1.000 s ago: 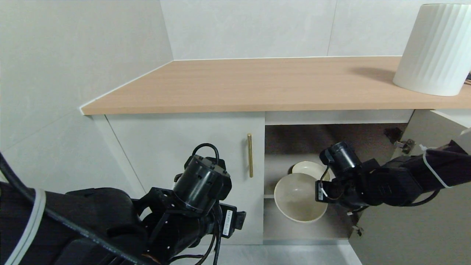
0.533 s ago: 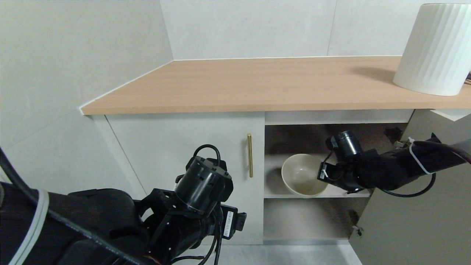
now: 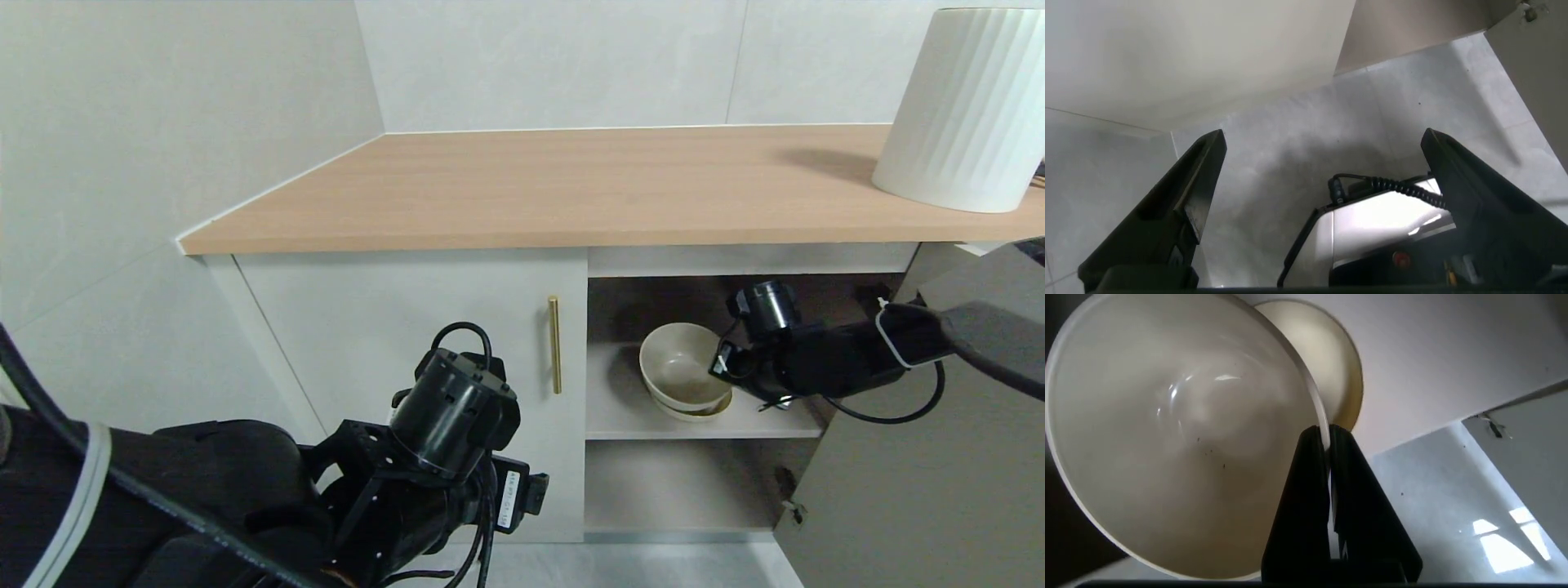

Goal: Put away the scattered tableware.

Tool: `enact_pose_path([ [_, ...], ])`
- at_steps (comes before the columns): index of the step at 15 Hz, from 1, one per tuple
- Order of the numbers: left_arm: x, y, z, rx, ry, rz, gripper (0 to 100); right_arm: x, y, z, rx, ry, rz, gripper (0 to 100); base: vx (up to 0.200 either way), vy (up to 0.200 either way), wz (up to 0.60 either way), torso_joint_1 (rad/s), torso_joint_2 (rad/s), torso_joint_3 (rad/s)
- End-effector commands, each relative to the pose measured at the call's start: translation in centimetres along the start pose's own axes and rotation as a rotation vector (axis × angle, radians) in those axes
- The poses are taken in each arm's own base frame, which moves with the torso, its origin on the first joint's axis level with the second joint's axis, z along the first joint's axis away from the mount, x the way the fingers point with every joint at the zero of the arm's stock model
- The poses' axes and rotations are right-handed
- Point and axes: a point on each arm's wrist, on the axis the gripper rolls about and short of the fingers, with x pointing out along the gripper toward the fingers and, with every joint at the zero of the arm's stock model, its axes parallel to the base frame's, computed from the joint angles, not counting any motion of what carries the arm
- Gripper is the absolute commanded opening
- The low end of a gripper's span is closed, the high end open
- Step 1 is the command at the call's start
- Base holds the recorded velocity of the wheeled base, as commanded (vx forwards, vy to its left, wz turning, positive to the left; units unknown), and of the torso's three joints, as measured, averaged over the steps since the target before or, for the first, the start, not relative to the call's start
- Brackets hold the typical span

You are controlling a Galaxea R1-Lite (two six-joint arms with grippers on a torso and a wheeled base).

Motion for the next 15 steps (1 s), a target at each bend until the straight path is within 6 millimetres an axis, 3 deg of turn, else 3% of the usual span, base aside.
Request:
enact_pose_path([
  [1,0.1,0.0,-0.1,0.000,0.003,0.002,100,1.9,-0.8,-0.1,0.010,0.000,-0.042,0,0.000,0.000,0.00,0.000,0.00,0.000],
  [5,0.2,0.0,-0.1,0.002,0.007,0.004,100,4.0,-1.8,0.5,0.033,-0.006,-0.073,0,0.000,0.000,0.00,0.000,0.00,0.000],
  [15,0.4,-0.1,-0.2,0.003,0.011,0.007,100,4.6,-1.2,-0.1,0.022,0.006,-0.059,0,0.000,0.000,0.00,0.000,0.00,0.000],
])
